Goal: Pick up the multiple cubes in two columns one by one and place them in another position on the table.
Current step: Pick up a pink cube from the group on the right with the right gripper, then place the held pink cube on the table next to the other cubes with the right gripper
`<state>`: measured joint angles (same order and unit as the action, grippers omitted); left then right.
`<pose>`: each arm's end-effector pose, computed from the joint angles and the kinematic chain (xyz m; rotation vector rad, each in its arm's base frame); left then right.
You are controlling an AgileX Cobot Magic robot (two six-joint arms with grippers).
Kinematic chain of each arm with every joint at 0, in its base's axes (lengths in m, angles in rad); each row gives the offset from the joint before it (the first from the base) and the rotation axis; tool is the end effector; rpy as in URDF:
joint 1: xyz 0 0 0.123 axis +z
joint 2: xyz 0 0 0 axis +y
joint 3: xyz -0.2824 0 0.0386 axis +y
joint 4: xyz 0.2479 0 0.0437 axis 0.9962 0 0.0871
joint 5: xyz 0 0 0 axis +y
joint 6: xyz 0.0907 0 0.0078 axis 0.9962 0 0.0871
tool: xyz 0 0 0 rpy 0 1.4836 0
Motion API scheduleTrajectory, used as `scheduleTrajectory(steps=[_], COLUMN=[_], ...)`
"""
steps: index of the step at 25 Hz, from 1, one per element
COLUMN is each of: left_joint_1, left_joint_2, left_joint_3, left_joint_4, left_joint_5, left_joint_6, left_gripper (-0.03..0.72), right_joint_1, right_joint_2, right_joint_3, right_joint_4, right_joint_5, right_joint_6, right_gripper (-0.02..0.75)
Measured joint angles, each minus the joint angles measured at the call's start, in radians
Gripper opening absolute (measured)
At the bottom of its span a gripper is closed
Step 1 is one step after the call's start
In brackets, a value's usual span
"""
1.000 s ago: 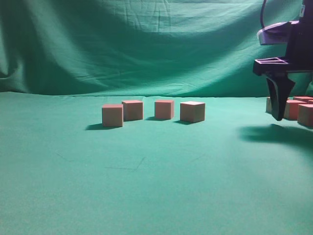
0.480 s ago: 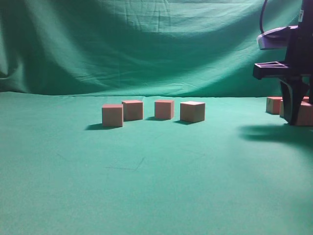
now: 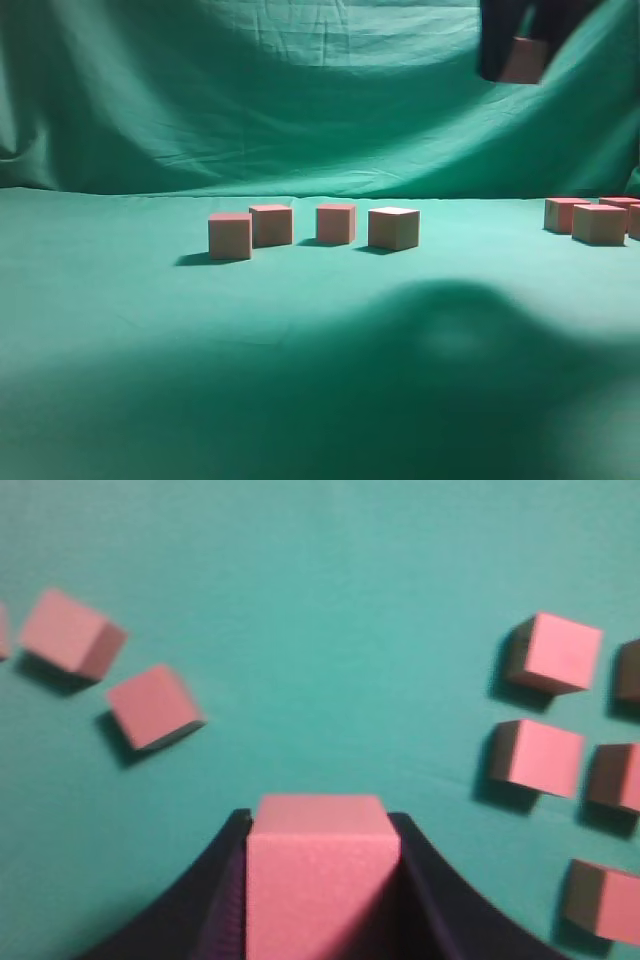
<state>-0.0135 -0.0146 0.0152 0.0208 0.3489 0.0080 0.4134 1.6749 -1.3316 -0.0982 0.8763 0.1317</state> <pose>0.0529 -0.0001 0.1773 0.0326 1.8328 0.0164 0.3274 0.1361 0.2754 -0.4398 2.6596 0.0454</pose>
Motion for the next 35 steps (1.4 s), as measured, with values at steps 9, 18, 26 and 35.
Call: scheduleTrajectory(steps=[9,18,26,35], left_joint_1=[0.000,0.000,0.000,0.000], left_joint_2=[0.000,0.000,0.000,0.000], left_joint_3=[0.000,0.000,0.000,0.000], left_joint_4=[0.000,0.000,0.000,0.000], left_joint_5=[0.000,0.000,0.000,0.000], left_joint_6=[0.000,0.000,0.000,0.000], left_gripper=[0.000,0.000,0.000,0.000], right_joint_1=[0.285,0.332,0.332,0.344], right_joint_2=[0.047,0.300,0.480,0.531], right_joint_3=[-0.020,-0.278,-0.464,-0.488], right_joint_4=[0.054,0.058,0.114,0.135], right_joint_5=[0.059,0.215,0.240,0.240], right_joint_6=[-0.147,-0.199,-0.199,-0.201], right_gripper=[0.270,0.270,0.270,0.270])
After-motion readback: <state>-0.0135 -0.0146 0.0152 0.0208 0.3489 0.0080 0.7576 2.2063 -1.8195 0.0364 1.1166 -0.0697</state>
